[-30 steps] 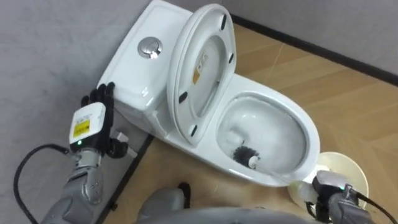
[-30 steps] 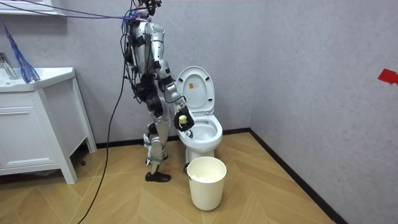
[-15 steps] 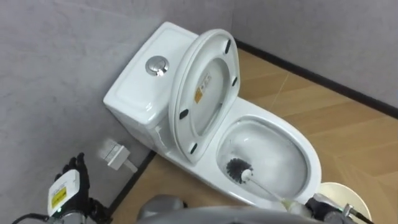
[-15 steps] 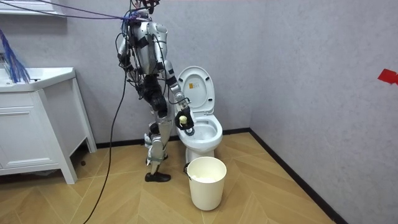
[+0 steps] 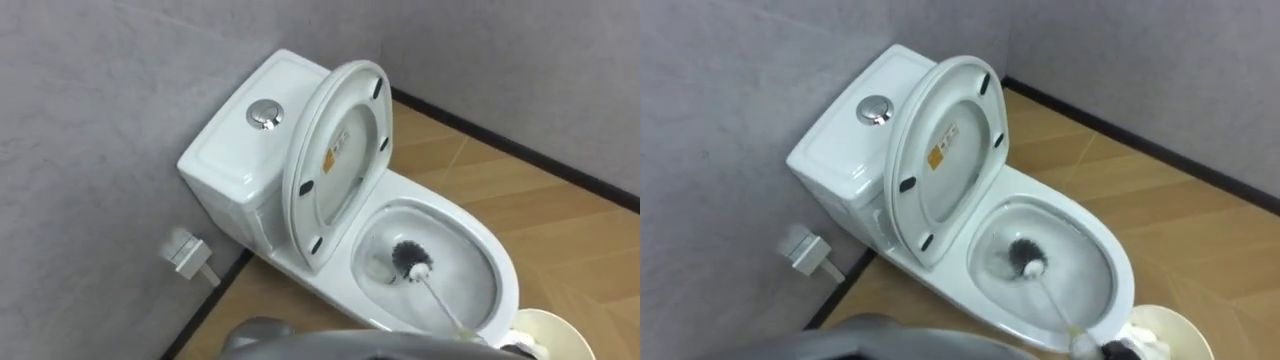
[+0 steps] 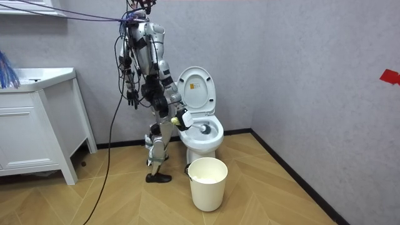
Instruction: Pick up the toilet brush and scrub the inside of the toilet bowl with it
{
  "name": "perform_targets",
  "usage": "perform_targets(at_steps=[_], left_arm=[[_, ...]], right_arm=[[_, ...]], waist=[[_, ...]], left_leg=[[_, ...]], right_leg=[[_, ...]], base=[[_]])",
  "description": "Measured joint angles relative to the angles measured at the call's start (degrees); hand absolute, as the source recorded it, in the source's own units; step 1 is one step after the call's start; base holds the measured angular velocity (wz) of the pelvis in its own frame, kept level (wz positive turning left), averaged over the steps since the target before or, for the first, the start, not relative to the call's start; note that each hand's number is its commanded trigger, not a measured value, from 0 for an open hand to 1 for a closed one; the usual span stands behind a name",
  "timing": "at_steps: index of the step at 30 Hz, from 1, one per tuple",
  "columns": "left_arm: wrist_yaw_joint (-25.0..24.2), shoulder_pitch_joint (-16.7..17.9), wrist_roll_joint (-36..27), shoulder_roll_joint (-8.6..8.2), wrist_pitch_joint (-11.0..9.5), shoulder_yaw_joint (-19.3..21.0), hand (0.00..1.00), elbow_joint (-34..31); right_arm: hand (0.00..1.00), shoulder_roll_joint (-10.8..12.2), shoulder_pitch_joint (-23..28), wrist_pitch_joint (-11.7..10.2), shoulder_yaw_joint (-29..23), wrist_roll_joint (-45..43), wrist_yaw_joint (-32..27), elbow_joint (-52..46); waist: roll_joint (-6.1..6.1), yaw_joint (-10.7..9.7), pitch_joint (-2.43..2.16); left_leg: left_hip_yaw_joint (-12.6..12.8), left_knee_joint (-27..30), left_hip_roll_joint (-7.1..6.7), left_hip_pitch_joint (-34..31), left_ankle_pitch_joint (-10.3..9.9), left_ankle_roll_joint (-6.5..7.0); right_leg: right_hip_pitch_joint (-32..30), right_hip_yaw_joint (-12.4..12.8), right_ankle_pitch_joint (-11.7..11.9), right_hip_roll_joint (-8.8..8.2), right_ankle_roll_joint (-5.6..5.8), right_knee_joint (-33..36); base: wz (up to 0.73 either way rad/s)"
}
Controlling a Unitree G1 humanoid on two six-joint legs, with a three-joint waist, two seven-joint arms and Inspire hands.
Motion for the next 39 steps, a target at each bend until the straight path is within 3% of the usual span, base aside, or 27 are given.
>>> perform_targets(at_steps=[4, 5, 11, 14, 20, 25, 37, 38, 39], left_arm=[[-0.6, -4.0, -2.1, -0.35, 0.2, 3.5, 0.00, 2.9], [-0.6, -4.9, -2.0, -0.35, 0.2, 3.8, 0.00, 2.9], [-0.2, -9.8, -2.2, -0.18, -0.8, 3.7, 0.00, 2.9], [-0.2, -11.0, -3.2, -0.27, -1.6, 3.4, 0.00, 2.9], [-0.2, -10.8, -3.2, -0.56, -2.1, 0.6, 0.00, 3.2], [-0.2, -10.8, -3.2, -0.53, -2.3, -0.3, 0.00, 3.3], [-0.3, -10.8, -3.2, -0.20, -2.8, -0.8, 0.00, 5.9], [-0.3, -10.6, -3.2, -0.20, -2.8, -0.8, 0.00, 6.2], [-0.3, -10.5, -3.2, -0.20, -2.7, -0.8, 0.00, 6.3]], right_arm=[[1.00, 1.3, -0.3, -2.2, -1.9, 7.1, -1.8, -0.1], [1.00, 2.0, 0.2, -2.7, -1.9, 8.2, -1.8, -0.6], [1.00, 4.1, 1.8, -5.1, -1.9, 12.4, -2.7, -2.7], [1.00, 4.4, 3.1, -6.4, -1.9, 15.9, -3.0, -3.6], [1.00, 5.5, 4.1, -7.0, -5.6, 22.5, -8.2, -7.2], [1.00, 6.1, 4.1, -7.0, -6.3, 24.9, -10.3, -7.2], [1.00, 6.1, 3.9, -7.0, -6.3, 26.7, -13.1, -7.0], [0.87, 6.1, 4.0, -6.9, -6.3, 26.9, -13.1, -6.9], [0.59, 6.1, 4.1, -6.9, -6.3, 27.0, -13.1, -6.8]], waist=[[-0.16, -2.1, -0.03], [-0.05, -2.8, 0.02], [0.21, -6.8, -0.21], [0.20, -7.5, -0.22], [0.29, -10.3, -0.18], [-0.03, -11.7, -0.21], [0.51, -11.8, -0.23], [0.40, -11.9, -0.21], [0.26, -11.9, -0.24]], left_leg=[[2.8, -1.1, 0.54, 1.6, -0.3, 0.00], [3.4, -1.5, 0.54, 2.0, -0.3, 0.00], [8.3, -2.6, 0.75, 3.3, -0.5, 0.28], [10.4, -3.4, 0.81, 5.0, -0.7, 0.52], [12.1, -3.4, 1.28, 6.6, -2.4, 0.39], [12.2, -3.4, 1.45, 6.5, -2.9, 0.34], [13.5, -3.5, 2.27, 6.7, -3.7, 0.54], [13.5, -3.4, 2.28, 6.7, -3.7, 0.54], [13.5, -3.4, 2.28, 6.7, -3.7, 0.54]], right_leg=[[-0.1, 3.7, 0.3, 0.56, -0.03, -0.4], [-0.2, 5.5, 0.3, 0.86, -0.05, -0.5], [-1.7, 11.1, 0.6, 0.90, 0.10, -0.3], [-1.8, 14.6, 0.8, 0.99, 0.25, -0.4], [-2.2, 19.5, 1.1, 1.75, 0.53, -0.5], [-2.9, 21.3, 1.9, 2.12, 0.60, -0.5], [-3.3, 23.1, 2.5, 3.11, 0.34, -0.5], [-3.3, 23.1, 2.5, 3.11, 0.34, -0.5], [-3.4, 23.1, 2.5, 3.11, 0.34, -0.5]], base=[[-0.33], [-0.30], [-0.39], [-0.55], [-0.41], [-0.16], [-0.06], [0.00], [0.00]])
